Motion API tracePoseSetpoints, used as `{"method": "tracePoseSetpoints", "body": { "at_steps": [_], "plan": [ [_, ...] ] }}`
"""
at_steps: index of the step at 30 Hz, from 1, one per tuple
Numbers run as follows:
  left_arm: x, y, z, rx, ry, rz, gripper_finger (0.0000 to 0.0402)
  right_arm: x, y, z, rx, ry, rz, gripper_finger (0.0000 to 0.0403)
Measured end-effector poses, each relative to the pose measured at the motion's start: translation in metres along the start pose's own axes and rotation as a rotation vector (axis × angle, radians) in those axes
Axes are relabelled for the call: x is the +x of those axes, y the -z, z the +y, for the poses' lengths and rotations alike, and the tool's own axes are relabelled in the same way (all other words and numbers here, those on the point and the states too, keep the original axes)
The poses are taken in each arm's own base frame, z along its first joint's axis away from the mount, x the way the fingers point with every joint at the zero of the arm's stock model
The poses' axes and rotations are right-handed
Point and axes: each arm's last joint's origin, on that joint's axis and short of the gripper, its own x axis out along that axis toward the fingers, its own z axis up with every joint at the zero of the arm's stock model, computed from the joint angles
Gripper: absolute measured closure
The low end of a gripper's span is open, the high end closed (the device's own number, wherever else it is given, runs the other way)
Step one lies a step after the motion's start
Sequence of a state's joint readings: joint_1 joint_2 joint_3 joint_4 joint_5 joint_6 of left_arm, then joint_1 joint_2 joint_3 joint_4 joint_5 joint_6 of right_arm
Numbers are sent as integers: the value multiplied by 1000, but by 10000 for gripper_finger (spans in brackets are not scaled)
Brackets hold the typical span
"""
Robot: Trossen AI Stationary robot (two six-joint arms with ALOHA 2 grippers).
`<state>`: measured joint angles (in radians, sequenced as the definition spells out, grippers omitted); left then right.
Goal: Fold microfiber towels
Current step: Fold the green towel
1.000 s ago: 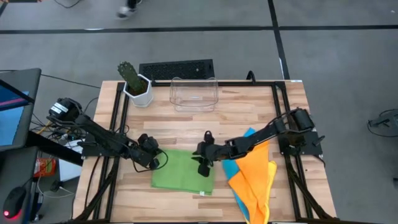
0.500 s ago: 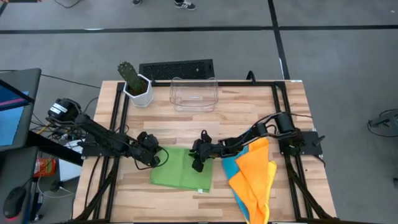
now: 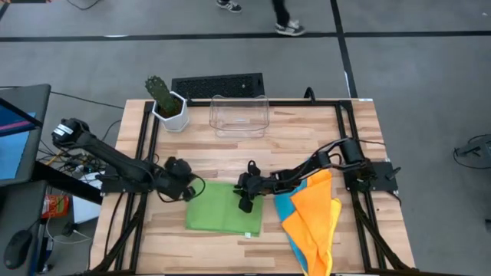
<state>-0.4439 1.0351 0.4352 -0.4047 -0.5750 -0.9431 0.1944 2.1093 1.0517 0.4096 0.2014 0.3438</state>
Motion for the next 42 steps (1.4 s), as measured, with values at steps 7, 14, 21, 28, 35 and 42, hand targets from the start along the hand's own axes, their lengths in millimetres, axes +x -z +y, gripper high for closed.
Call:
{"method": "tracePoseSetpoints", "body": {
  "at_steps": [7, 14, 21, 28, 35, 42],
  "plan": [
    [27, 11, -15, 58, 23, -81, 401, -17, -23, 5, 11, -25, -75, 285],
    [55, 34, -10, 63, -84, 20, 401, -37, -32, 7, 12, 2, 1, 285],
    [62, 39, -12, 69, -95, 30, 401, -64, -12, 15, -32, 69, 152, 285],
    [60, 39, -12, 81, -90, 36, 401, -107, 14, 11, 44, 152, 103, 285],
    [61, 39, -12, 72, -88, 28, 402, -106, 36, 3, 52, 141, 93, 285],
    [61, 38, -12, 71, -88, 26, 402, -90, 52, 14, 66, 99, 93, 285]
  ]
}}
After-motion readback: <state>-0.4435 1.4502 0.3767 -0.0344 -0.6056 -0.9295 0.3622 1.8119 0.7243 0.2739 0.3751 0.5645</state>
